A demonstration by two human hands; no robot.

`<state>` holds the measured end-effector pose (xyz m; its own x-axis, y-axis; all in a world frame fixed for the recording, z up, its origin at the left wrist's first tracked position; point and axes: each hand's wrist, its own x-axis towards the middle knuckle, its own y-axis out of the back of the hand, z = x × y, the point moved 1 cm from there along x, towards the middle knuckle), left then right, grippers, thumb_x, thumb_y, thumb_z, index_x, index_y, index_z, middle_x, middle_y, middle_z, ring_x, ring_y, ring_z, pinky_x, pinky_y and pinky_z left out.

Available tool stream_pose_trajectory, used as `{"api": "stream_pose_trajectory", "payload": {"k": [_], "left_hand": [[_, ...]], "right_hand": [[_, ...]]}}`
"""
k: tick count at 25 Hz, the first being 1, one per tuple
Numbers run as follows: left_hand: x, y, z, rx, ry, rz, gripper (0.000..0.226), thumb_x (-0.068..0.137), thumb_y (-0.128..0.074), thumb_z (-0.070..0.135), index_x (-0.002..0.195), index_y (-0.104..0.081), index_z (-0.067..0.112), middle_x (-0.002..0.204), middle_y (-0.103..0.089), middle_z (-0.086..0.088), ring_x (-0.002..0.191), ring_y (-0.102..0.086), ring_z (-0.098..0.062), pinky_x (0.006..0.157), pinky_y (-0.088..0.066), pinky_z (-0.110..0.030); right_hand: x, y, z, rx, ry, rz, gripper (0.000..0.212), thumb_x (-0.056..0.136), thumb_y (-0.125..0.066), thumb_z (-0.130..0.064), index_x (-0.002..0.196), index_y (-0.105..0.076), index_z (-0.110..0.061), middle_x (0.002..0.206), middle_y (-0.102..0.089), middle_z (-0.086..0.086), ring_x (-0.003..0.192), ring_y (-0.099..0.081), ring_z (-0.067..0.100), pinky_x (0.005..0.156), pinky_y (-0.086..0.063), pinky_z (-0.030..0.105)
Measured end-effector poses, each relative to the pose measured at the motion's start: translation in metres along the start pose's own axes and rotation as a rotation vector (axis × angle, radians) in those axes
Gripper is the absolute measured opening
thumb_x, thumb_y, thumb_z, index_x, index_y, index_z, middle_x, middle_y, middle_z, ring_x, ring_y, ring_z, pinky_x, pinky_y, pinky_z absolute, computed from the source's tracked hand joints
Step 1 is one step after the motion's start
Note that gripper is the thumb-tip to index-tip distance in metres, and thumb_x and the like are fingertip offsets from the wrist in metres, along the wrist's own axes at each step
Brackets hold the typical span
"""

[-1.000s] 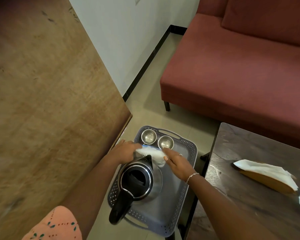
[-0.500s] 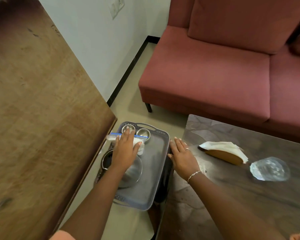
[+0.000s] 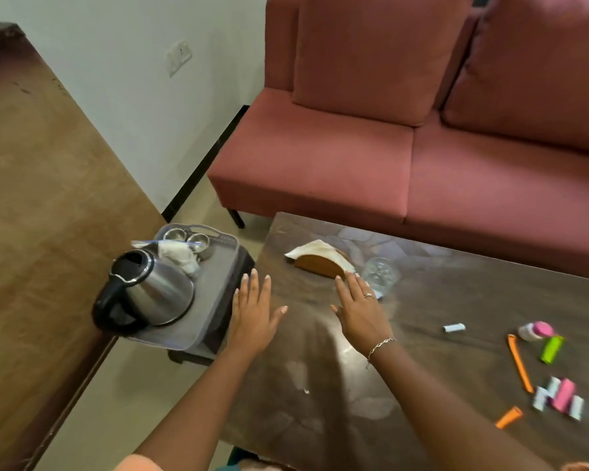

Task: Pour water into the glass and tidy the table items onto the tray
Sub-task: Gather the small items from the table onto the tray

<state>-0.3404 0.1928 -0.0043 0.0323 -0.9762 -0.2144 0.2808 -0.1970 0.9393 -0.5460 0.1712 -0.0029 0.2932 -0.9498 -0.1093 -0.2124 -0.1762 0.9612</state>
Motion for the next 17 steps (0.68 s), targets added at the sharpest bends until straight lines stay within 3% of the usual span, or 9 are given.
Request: {"api": "stream_pose_trajectory", "payload": {"k": [6, 12, 14, 17], "left_hand": [[-0.038, -0.019, 0.101, 0.036, -0.100, -0.079, 0.075, 0.095, -0.028, 0.052, 0.147, 0.006, 0.011, 0.156, 0.015, -0.013, 0.144, 0.015, -0.025, 0.117, 0.003, -0.039], [-0.045, -0.025, 0.138, 0.032, -0.191, -0.107, 0.076, 0.094, -0.029, 0.053, 0.147, 0.005, 0.012, 0.156, 0.016, -0.013, 0.144, 0.016, -0.025, 0.118, 0.001, -0.039], [-0.054, -0.038, 0.179, 0.063, -0.357, -0.202, 0.076, 0.094, -0.030, 0.053, 0.148, 0.005, 0.012, 0.156, 0.017, -0.013, 0.144, 0.016, -0.025, 0.118, 0.000, -0.038], [-0.058, -0.044, 0.178, 0.103, -0.346, -0.226, 0.076, 0.094, -0.030, 0.054, 0.148, 0.004, 0.013, 0.156, 0.016, -0.014, 0.144, 0.014, -0.025, 0.117, -0.001, -0.039]], "right_hand": [[-0.084, 0.026, 0.077, -0.058, -0.069, -0.007, 0.060, 0.097, -0.035, -0.034, 0.145, -0.011, -0.010, 0.155, -0.005, 0.017, 0.144, -0.001, 0.029, 0.118, -0.003, 0.038], [-0.102, 0.030, 0.097, -0.059, -0.114, -0.039, 0.060, 0.097, -0.033, -0.036, 0.146, -0.009, -0.009, 0.155, -0.002, 0.017, 0.144, 0.000, 0.029, 0.118, -0.002, 0.038], [-0.143, 0.037, 0.123, -0.053, -0.287, -0.015, 0.060, 0.097, -0.033, -0.035, 0.145, -0.009, -0.009, 0.155, -0.003, 0.017, 0.144, -0.001, 0.028, 0.118, -0.002, 0.038], [-0.151, 0.028, 0.127, -0.045, -0.272, -0.012, 0.059, 0.097, -0.032, -0.035, 0.146, -0.009, -0.010, 0.155, -0.004, 0.016, 0.144, -0.001, 0.028, 0.118, -0.002, 0.037]]}}
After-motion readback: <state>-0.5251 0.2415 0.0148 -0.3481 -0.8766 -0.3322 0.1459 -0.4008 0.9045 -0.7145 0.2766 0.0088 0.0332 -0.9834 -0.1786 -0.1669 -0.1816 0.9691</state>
